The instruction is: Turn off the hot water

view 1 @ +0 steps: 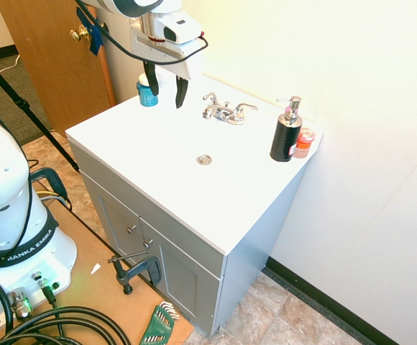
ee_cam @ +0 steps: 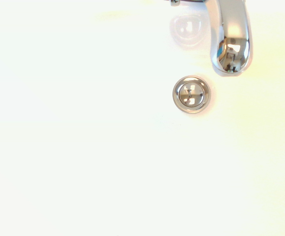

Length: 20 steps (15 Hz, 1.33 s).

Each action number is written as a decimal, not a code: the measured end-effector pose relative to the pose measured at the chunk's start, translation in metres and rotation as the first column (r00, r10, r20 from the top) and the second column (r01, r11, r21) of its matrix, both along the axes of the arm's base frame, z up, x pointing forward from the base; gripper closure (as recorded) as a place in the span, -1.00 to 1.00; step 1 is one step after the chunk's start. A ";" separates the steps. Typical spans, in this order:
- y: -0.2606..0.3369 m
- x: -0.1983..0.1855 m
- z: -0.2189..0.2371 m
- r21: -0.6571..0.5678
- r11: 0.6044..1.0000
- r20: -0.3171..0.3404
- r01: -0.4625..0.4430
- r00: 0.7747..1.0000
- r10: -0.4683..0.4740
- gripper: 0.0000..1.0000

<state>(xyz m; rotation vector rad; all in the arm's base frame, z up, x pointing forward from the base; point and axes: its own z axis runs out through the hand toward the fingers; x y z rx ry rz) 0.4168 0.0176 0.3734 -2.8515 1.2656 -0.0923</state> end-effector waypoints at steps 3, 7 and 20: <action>0.001 0.005 0.004 -0.026 1.000 0.024 -0.004 1.000 0.005 -1.00; 0.012 0.050 0.006 -0.155 0.987 0.126 0.038 0.992 -0.018 -1.00; 0.016 0.149 -0.061 -0.398 0.916 0.188 0.043 0.981 0.036 -1.00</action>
